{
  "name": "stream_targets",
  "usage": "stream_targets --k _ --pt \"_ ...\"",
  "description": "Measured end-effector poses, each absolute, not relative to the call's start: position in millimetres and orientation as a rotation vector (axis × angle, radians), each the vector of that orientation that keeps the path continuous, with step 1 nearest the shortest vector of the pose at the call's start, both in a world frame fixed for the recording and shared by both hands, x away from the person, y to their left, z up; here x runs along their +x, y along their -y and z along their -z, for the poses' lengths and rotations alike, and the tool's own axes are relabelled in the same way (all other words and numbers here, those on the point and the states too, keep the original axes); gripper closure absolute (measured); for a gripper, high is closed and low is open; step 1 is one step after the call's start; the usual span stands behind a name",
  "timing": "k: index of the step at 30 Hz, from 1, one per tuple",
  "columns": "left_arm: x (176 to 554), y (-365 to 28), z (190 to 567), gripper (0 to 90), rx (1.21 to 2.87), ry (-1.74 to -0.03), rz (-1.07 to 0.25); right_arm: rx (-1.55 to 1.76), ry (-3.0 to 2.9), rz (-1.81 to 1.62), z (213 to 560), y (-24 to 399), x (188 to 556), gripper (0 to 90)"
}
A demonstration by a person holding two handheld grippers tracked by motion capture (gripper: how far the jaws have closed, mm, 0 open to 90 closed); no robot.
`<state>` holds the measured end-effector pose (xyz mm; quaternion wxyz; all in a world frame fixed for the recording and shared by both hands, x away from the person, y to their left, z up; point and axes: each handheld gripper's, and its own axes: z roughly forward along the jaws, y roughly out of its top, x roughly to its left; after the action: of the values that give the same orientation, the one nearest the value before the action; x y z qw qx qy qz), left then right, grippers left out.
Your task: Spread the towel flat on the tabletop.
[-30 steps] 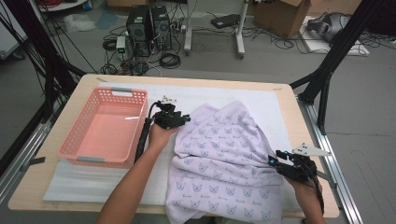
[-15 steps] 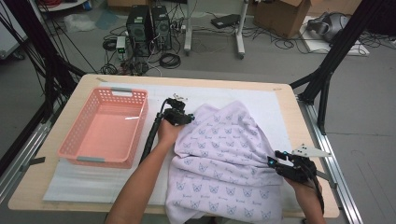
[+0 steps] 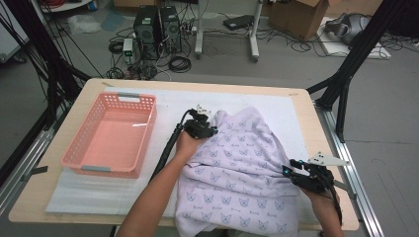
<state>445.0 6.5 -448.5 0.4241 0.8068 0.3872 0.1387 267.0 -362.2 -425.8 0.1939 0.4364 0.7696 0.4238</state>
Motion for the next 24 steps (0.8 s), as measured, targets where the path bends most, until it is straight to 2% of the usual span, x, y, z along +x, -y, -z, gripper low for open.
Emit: stream_targets --k 2,4,7,12,13,15,18,21,24 --pt "444 -8 445 83.9 2.014 -1.007 -0.407 1.225 -2.158 -1.188 426 362 267 54.0" --pt "447 -19 439 84.3 1.947 -1.116 -0.426 1.228 -2.154 -1.188 426 362 266 53.9" --pt "446 -40 426 84.5 1.862 -1.195 -0.531 1.239 -2.142 -1.187 426 363 267 54.0" --pt "443 -72 421 83.2 1.802 -1.295 -0.546 1.273 -2.101 -1.183 424 364 279 54.0" --pt "443 -75 422 81.3 1.798 -1.313 -0.533 1.284 -2.094 -1.182 423 363 284 54.0" --pt "443 -81 423 66.6 1.792 -1.343 -0.497 1.284 -2.086 -1.162 420 360 298 53.9" --pt "444 -83 424 54.8 1.803 -1.351 -0.464 1.315 -2.068 -1.153 415 354 325 53.8" --pt "444 -79 429 48.6 1.840 -1.360 -0.430 1.339 -2.069 -1.084 413 347 354 56.2" --pt "443 -74 436 47.7 1.866 -1.345 -0.417 1.366 -2.085 -1.031 416 340 379 60.4"
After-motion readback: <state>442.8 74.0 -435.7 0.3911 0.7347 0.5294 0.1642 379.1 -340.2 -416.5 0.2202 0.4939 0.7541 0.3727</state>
